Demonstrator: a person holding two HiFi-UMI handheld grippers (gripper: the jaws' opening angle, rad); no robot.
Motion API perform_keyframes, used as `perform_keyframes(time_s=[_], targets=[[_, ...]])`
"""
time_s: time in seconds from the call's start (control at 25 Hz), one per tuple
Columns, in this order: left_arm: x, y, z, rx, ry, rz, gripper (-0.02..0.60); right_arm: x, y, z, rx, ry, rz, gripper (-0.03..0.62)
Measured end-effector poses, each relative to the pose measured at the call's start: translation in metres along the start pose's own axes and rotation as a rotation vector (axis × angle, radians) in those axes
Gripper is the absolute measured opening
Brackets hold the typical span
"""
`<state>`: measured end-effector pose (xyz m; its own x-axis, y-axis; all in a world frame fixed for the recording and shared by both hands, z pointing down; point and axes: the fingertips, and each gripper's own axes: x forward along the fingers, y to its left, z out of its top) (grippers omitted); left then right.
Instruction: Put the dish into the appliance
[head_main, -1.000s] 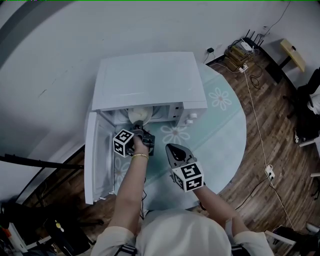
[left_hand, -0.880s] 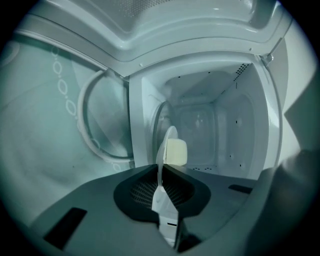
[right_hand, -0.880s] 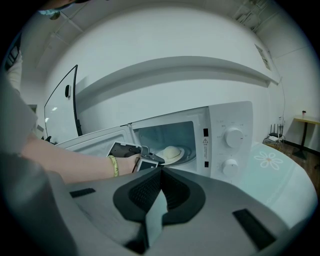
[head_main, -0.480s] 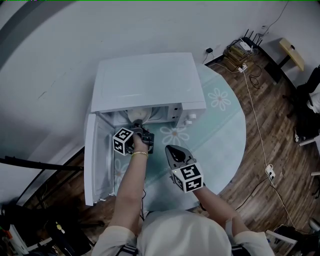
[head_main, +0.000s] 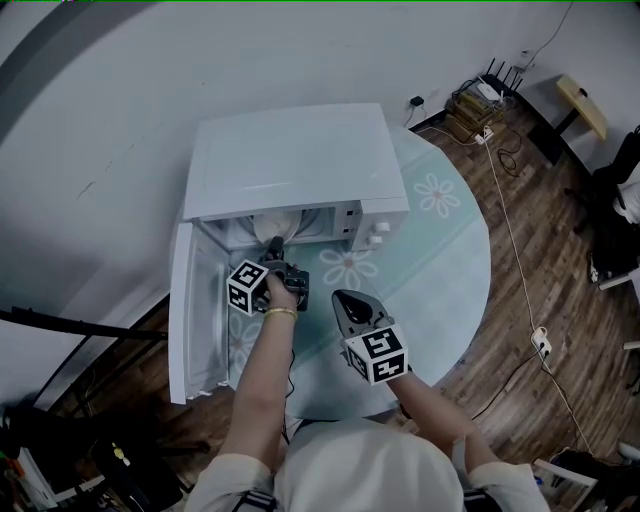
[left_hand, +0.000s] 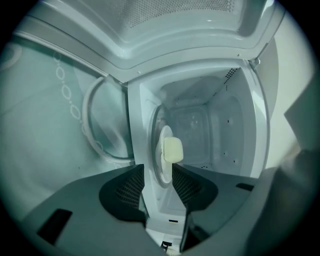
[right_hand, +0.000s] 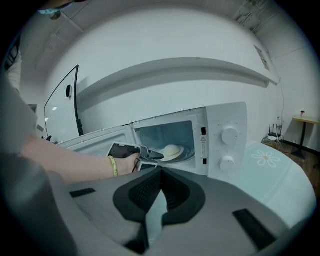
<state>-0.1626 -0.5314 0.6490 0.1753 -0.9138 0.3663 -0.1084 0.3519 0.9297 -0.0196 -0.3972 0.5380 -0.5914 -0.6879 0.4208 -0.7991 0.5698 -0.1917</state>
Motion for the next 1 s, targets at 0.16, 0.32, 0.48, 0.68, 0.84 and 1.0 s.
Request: perform_keyframes(time_s=[0.16,0.32,0.48,0.68,0.84,1.0], targets=[[-0.015,0.000,-0.006,-0.007,0.019,-0.021,0.160,-0.009,0.002,-0.006,0.003,-0.005,-0.007,0.005],[-0.034,-0.003,-0.012,0.013,0.040,-0.032,0.158,-0.020,0.009,-0.012,0.003,-0.006,-0.008,0.005],[-0.061,-0.009,-0.023,0.075,0.067,-0.041,0.087,-0.032,0.017,-0.018,0.026,-0.014,-0.004,0.005],[-0.100,-0.010,-0.041,0.215,0.116,-0.038,0.012,-0.052,0.023,-0.027,0.052,-0.024,-0.017,0.005],[-0.135,-0.006,-0.057,0.352,0.176,-0.035,0.011,-0.069,0.028,-0.038,0.079,-0.020,-0.034,0.005],[-0.169,-0.002,-0.071,0.424,0.218,-0.053,0.011,-0.086,0.033,-0.049,0.122,-0.020,-0.043,0.005]])
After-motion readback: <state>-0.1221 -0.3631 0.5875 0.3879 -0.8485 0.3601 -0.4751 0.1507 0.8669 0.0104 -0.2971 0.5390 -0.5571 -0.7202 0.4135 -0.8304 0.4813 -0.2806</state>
